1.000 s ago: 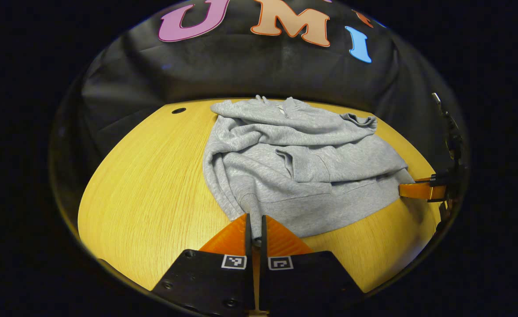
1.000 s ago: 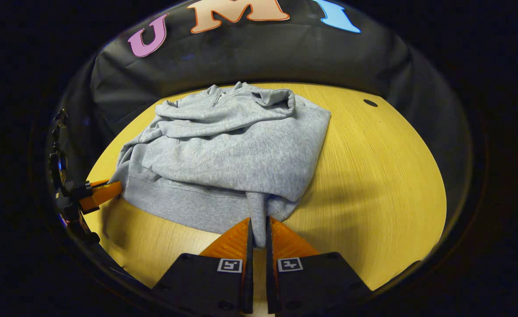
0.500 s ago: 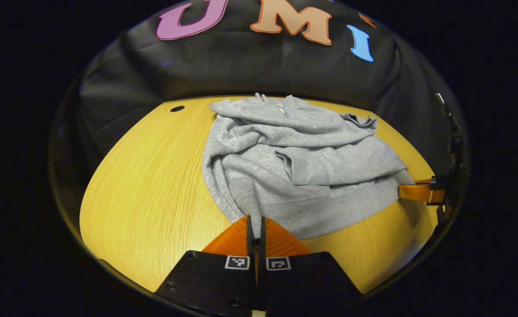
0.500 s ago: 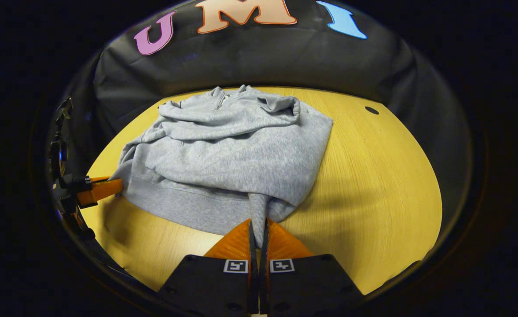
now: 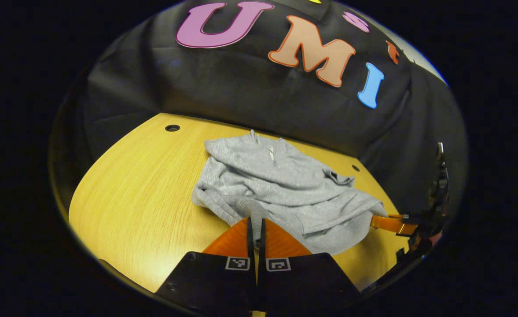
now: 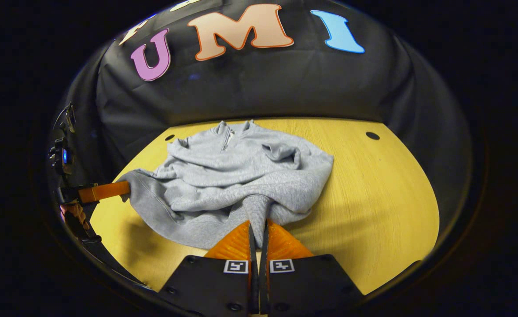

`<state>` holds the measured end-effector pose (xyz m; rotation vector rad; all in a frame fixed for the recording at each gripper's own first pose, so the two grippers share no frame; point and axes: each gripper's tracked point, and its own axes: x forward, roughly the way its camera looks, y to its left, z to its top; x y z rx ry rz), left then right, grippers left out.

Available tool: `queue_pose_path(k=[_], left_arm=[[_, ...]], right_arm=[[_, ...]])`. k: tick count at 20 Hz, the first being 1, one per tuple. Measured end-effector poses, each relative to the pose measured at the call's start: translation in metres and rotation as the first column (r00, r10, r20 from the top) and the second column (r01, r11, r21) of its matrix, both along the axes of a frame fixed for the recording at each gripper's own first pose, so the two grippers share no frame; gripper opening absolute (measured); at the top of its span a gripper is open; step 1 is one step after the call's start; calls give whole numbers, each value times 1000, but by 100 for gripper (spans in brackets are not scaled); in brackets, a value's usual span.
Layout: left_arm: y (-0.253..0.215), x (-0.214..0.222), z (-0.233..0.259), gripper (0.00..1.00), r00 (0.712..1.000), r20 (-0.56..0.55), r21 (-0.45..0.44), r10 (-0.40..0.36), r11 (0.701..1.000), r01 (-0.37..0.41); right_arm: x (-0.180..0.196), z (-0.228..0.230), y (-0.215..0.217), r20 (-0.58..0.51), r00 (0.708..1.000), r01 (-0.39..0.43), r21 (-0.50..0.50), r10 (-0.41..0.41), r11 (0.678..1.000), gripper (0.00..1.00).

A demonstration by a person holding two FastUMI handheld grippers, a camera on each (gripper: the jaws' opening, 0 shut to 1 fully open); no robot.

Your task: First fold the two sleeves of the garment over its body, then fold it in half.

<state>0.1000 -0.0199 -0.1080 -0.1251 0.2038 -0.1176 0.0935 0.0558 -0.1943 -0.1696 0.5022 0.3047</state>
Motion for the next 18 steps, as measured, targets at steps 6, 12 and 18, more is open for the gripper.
queue_pose_path(k=[6,12,18], left_arm=[[3,61,30,0,998,59,2,22,1000,-22],[21,138,25,0,996,17,-15,88,996,-88],[32,184,-14,0,985,-91,-52,150,987,-155]], right_arm=[[58,31,21,39,999,-22,33,21,999,3],[130,15,36,-38,999,6,73,-3,997,4],[182,-27,44,-228,973,99,229,-45,968,4]])
